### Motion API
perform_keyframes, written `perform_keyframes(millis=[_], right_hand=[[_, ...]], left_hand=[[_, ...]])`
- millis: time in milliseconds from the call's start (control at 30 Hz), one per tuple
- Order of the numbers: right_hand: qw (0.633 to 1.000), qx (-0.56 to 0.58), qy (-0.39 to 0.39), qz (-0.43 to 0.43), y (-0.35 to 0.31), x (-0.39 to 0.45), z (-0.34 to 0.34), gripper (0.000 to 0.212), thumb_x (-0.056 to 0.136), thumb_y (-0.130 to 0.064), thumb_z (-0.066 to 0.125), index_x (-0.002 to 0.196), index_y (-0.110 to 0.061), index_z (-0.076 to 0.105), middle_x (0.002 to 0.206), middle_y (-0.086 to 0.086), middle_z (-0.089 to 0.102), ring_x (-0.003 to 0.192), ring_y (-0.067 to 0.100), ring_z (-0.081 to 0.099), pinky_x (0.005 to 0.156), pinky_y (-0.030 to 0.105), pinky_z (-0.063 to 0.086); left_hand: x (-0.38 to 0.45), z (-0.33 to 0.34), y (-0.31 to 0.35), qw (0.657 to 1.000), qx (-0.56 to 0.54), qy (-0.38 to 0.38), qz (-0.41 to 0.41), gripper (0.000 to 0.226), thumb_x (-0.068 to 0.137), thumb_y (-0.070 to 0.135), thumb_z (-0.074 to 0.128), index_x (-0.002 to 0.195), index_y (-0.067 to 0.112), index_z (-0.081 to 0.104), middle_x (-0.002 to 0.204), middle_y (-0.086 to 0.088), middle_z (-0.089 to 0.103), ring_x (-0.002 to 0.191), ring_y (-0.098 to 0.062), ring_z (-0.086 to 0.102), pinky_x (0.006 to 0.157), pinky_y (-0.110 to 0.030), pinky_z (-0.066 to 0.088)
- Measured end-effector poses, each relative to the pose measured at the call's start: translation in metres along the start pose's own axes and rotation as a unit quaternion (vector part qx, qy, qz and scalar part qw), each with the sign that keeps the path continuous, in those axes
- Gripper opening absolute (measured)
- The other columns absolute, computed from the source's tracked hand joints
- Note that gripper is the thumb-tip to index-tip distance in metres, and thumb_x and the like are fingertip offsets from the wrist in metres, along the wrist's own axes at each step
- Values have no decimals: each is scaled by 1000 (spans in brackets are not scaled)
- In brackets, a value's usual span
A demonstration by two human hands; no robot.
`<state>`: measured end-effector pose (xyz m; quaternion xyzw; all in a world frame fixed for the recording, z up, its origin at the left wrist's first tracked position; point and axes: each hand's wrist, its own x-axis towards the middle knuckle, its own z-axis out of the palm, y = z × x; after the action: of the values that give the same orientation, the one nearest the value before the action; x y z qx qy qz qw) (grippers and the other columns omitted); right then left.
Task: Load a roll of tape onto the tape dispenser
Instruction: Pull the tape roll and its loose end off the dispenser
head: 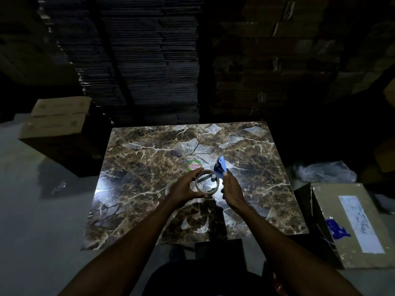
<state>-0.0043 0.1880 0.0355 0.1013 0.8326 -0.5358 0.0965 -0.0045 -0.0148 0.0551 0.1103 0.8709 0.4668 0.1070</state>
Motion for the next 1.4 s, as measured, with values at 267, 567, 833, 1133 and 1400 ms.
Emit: perform_keyframes(millis=[267, 567, 833, 1133, 1400], right_hand=[[1000, -28, -6, -8, 13, 18, 6, 65, 95, -65, 21, 144, -28, 42, 104, -7, 57, 90, 19, 50, 80, 37, 42], [999, -37, -23, -1, 25, 26, 8, 76, 90, -76, 17, 147, -30, 38, 129, 5, 60, 96, 18, 44, 83, 39, 40], [998, -52, -24, -21, 15, 21, 6, 60, 102, -57, 23, 145, -20, 43, 122, 7, 68, 76, 12, 56, 77, 42, 53], [999, -45, -13, -10, 28, 16, 2, 74, 94, -72, 19, 143, -22, 44, 127, 4, 62, 97, 24, 58, 86, 41, 49], [999, -34, -1, 30, 66, 22, 0, 101, 79, -88, 12, 147, -19, 38, 131, 3, 55, 111, 25, 58, 105, 55, 46]], left_hand=[[3, -5, 8, 1000, 12, 8, 11, 97, 66, 31, 92, 148, 13, 45, 150, -1, 50, 134, -6, 47, 108, -23, 45], [0, -8, 12, 1000, 7, 19, 20, 99, 66, 46, 88, 149, 15, 44, 153, 0, 48, 140, -14, 47, 111, -39, 47], [-4, -10, 17, 999, -16, 40, 1, 91, 70, 37, 89, 147, 18, 46, 144, 14, 47, 133, -3, 47, 109, -22, 44], [-11, -22, -3, 994, -54, 82, -49, 92, 65, 24, 94, 145, 17, 48, 145, 1, 55, 128, -10, 56, 95, -30, 57], [-34, -52, -42, 988, -34, 129, -75, 78, 66, 36, 90, 135, 21, 55, 133, 4, 60, 122, -10, 60, 98, -35, 54]])
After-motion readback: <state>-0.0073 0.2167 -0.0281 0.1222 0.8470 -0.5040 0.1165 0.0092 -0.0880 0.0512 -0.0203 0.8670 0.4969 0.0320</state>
